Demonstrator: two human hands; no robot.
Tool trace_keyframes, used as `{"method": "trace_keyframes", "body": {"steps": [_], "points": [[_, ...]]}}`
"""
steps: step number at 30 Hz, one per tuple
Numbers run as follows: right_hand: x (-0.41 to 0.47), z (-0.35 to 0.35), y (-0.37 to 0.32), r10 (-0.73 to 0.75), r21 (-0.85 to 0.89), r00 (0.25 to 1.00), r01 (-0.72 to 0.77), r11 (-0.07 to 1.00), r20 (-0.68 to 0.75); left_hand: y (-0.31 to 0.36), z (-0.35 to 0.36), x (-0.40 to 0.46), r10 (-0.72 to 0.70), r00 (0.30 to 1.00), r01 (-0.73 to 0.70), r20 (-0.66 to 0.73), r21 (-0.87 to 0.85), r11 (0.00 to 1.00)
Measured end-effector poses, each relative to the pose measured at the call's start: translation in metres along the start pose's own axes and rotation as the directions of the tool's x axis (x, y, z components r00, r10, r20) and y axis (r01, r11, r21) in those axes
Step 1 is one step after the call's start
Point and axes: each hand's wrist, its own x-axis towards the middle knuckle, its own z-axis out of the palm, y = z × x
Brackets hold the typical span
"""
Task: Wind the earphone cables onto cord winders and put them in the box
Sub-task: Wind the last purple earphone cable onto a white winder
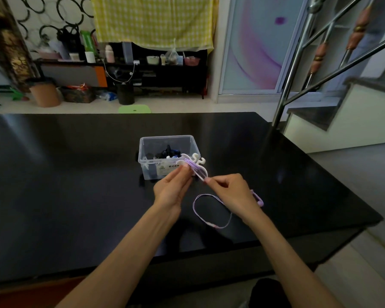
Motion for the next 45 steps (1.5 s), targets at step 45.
{"method": "trace_keyframes", "body": {"steps": [45], "points": [[0.013, -0.025, 0.011, -0.016, 0.188, 0.998, 0.004, 0.982, 0.063, 0.017, 0.005, -0.011, -0.144, 0.87, -0.106, 0.472, 0.463, 0.88]]}}
